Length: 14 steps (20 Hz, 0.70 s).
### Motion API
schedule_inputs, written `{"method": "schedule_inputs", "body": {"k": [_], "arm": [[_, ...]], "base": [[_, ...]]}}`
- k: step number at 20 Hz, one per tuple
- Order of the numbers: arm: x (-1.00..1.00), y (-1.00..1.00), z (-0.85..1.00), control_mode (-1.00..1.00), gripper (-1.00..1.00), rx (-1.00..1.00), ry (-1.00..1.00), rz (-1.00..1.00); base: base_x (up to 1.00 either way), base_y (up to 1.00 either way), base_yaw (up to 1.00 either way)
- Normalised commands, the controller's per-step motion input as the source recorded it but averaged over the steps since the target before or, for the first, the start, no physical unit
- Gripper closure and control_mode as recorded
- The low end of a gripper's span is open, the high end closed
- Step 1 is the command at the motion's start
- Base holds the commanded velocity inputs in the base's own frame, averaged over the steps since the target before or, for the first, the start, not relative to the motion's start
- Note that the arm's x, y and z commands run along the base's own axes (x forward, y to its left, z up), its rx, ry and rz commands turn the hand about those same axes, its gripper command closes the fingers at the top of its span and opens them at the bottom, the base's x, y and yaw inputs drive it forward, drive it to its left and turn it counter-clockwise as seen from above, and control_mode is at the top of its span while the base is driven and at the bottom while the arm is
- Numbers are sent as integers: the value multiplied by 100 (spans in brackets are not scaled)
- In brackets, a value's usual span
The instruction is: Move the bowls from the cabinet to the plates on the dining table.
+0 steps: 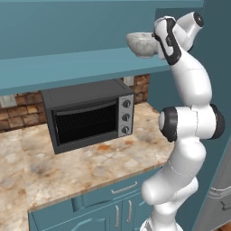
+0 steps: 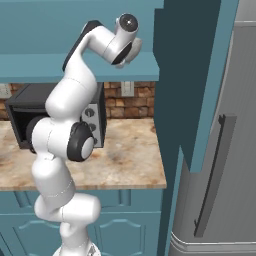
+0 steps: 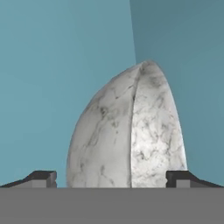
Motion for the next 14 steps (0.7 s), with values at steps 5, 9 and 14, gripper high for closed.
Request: {"method": "schedule_inputs", "body": {"k": [5, 9, 14], "arm": [[6, 0, 0, -100, 100, 0, 0, 0], [0, 0, 0, -100, 100, 0, 0, 0], [-10, 0, -1, -100, 100, 0, 0, 0]], "base": [[0, 0, 0], [0, 0, 0], [0, 0, 0]]}}
